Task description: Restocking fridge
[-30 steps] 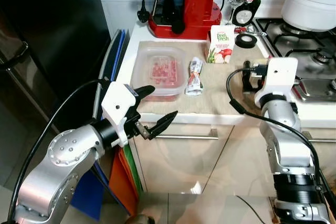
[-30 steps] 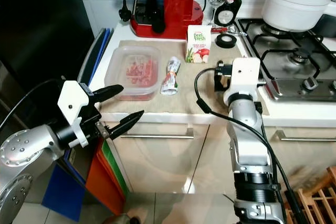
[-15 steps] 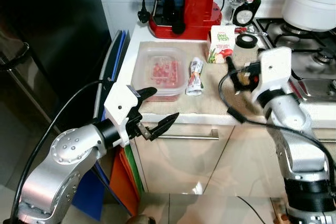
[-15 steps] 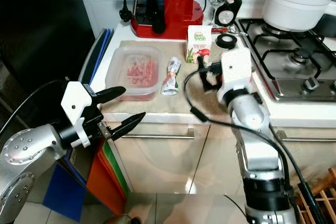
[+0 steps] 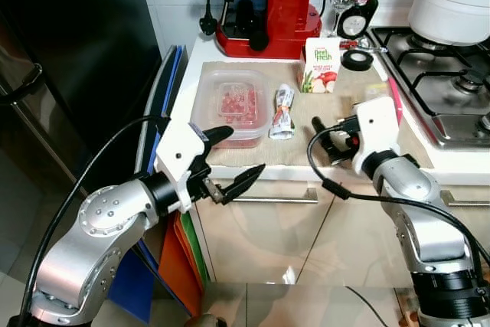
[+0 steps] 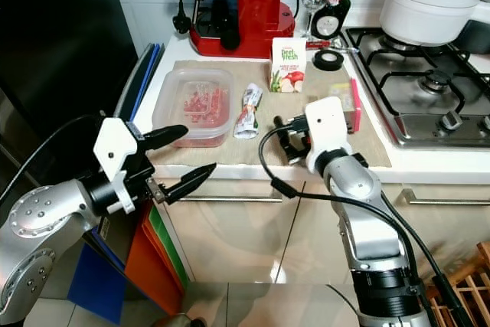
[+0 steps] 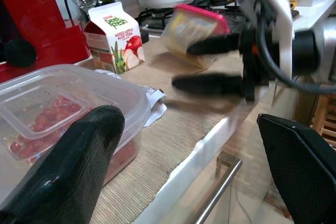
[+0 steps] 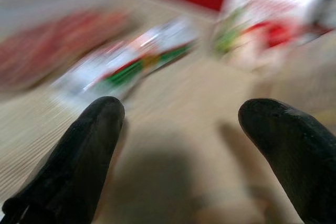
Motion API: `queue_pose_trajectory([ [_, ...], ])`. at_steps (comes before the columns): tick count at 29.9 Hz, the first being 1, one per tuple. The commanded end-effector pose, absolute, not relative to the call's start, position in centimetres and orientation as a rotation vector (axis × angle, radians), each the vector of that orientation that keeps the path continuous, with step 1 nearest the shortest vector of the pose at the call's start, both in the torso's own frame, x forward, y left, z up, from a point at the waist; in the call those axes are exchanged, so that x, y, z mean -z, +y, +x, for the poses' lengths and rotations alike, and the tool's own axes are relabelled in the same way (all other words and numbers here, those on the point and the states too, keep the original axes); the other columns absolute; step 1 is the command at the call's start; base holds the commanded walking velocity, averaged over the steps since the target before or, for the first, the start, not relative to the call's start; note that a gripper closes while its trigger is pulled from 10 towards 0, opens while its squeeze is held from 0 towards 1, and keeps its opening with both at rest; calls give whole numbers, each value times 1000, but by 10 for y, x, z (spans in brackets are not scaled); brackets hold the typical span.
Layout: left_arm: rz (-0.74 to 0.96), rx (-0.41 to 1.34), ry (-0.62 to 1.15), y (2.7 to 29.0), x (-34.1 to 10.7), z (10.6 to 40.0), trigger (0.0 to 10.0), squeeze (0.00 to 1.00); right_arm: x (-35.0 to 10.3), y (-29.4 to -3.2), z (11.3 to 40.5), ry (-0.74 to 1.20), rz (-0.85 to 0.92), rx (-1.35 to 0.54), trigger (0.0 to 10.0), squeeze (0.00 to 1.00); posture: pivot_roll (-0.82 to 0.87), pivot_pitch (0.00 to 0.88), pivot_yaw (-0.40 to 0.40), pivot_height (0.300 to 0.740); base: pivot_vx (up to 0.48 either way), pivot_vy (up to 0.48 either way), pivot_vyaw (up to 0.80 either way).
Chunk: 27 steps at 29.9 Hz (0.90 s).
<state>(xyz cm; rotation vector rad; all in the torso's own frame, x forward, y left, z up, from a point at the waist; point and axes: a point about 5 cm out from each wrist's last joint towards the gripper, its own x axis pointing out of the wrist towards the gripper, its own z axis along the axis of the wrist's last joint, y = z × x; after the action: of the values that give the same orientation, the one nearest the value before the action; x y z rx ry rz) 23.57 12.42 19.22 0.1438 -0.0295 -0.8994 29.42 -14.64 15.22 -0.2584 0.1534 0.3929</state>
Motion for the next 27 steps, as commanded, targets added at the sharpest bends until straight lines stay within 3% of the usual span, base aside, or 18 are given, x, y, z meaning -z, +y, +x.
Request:
queue_pose_trajectory([
  [1, 162, 904, -26, 125, -191, 237, 10000, 0, -149, -140, 290, 175, -256, -448, 10000, 0, 83, 0, 72, 740, 0, 0, 0],
  [7, 163, 902, -31, 125, -193, 238, 10000, 0, -144, -129, 279, 203, -287, -525, 10000, 0, 83, 0, 64, 740, 0, 0, 0],
  [16, 148, 888, -62, 119, -196, 242, 10000, 0, -163, -135, 274, 175, -274, -539, 10000, 0, 45, 0, 41, 740, 0, 0, 0],
  [27, 143, 934, -52, 114, -194, 246, 10000, 0, -171, -141, 257, 177, -260, -538, 10000, 0, -7, 20, 91, 740, 0, 0, 0],
])
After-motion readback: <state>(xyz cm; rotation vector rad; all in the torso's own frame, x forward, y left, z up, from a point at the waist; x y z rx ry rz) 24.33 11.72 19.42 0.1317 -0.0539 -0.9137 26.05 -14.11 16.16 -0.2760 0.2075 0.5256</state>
